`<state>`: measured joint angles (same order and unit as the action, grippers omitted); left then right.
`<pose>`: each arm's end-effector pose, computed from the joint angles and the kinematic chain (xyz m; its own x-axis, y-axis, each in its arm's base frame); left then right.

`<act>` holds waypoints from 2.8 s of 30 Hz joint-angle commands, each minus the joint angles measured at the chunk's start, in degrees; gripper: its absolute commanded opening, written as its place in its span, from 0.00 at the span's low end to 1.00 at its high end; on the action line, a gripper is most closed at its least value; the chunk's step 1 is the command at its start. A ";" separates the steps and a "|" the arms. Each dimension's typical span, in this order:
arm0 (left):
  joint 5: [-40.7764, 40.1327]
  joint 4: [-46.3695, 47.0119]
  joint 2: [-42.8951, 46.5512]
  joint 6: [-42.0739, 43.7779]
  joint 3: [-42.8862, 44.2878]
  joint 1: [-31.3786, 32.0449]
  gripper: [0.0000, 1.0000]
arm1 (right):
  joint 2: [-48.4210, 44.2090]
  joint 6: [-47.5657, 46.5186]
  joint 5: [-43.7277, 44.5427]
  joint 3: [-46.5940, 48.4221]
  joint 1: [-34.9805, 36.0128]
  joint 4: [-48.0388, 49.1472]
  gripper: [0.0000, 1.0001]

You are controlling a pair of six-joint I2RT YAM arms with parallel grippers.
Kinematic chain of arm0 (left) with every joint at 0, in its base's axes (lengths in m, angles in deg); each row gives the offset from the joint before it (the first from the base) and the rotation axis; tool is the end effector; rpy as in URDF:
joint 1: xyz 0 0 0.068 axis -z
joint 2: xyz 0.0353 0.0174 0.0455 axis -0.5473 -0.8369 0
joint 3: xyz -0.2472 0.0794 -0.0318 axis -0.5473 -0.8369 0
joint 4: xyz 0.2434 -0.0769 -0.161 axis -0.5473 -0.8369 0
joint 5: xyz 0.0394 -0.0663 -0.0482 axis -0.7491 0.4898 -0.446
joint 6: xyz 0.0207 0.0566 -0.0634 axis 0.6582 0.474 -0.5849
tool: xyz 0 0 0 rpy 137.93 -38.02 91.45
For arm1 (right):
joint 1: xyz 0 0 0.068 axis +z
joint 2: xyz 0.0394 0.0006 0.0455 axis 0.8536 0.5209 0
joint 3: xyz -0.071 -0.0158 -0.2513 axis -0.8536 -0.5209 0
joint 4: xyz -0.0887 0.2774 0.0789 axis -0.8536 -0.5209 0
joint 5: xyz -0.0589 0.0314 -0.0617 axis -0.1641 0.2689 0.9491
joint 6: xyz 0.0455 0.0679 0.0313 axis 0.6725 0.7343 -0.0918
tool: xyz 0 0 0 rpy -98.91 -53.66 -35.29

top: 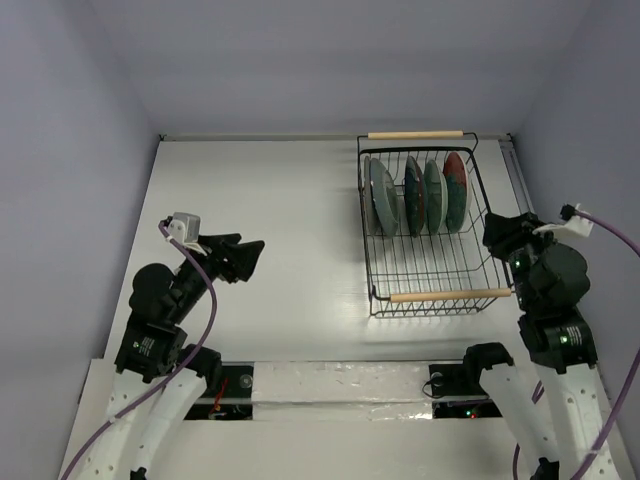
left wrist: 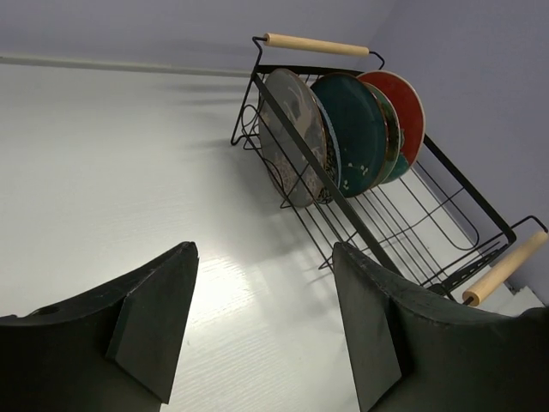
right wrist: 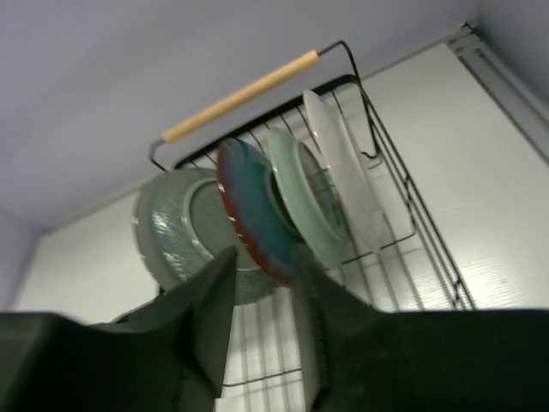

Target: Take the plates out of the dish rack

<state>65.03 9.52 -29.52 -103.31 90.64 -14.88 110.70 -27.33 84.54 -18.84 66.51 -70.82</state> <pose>0.1772 -0.0809 0.3651 -0.0860 -0.3272 -0.9410 0.5649 0.7620 -0.3166 0.1846 0.0100 0.3870 -0.0034 0.4378 -0.8991 0.0711 0.8969 0.4365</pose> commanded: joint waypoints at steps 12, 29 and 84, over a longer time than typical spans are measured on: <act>-1.95 0.91 2.16 -0.54 0.35 0.24 0.05 | 22.11 -3.78 5.12 10.09 -0.34 0.40 0.03; -5.64 -0.41 4.00 -1.42 0.35 1.82 0.28 | 56.54 -9.67 17.86 26.43 -0.34 -0.29 0.56; -9.68 -1.38 3.12 -2.65 0.70 1.82 0.38 | 30.83 -3.71 -2.76 36.13 8.27 7.48 0.00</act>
<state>56.38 6.57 -25.84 -105.52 90.62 -13.30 142.81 -40.93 97.88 20.07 73.66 -81.45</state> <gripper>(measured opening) 0.375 0.153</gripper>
